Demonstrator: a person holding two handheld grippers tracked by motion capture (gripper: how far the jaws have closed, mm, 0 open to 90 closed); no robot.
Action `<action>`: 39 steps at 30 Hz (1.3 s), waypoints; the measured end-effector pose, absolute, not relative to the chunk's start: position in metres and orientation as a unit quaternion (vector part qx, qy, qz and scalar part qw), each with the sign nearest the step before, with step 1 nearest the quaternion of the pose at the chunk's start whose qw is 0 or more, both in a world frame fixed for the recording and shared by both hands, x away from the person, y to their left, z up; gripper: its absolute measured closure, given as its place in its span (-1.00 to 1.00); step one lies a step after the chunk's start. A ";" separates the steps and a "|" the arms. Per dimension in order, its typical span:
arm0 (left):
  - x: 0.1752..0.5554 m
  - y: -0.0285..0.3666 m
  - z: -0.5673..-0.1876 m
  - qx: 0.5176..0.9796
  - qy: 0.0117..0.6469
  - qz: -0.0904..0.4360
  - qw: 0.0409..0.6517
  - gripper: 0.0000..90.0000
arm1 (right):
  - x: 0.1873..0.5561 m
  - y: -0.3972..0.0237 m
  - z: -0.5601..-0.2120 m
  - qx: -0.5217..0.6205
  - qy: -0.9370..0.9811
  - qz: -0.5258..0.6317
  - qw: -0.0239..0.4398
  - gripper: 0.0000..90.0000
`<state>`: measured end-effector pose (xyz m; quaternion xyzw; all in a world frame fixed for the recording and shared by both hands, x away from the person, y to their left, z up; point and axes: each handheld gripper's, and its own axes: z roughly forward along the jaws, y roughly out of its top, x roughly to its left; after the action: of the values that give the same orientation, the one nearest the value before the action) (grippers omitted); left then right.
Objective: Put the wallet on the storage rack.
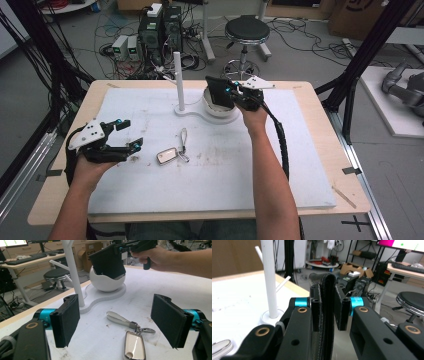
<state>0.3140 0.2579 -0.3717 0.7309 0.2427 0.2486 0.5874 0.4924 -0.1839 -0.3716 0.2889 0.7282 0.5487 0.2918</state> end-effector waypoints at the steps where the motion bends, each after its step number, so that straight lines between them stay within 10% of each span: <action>1: 0.314 0.258 -0.372 0.731 0.243 0.249 0.587 -0.48 | 0.492 -0.183 -0.372 0.289 0.726 0.548 0.298 0.77; 39: 0.314 0.256 -0.372 0.726 0.239 0.250 0.594 -0.48 | 0.480 -0.183 -0.365 0.282 0.648 0.629 0.325 0.77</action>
<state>0.3140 0.2563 -0.3724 0.7265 0.2393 0.2497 0.5938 0.4804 -0.1827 -0.3647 0.2817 0.6479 0.6286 0.3253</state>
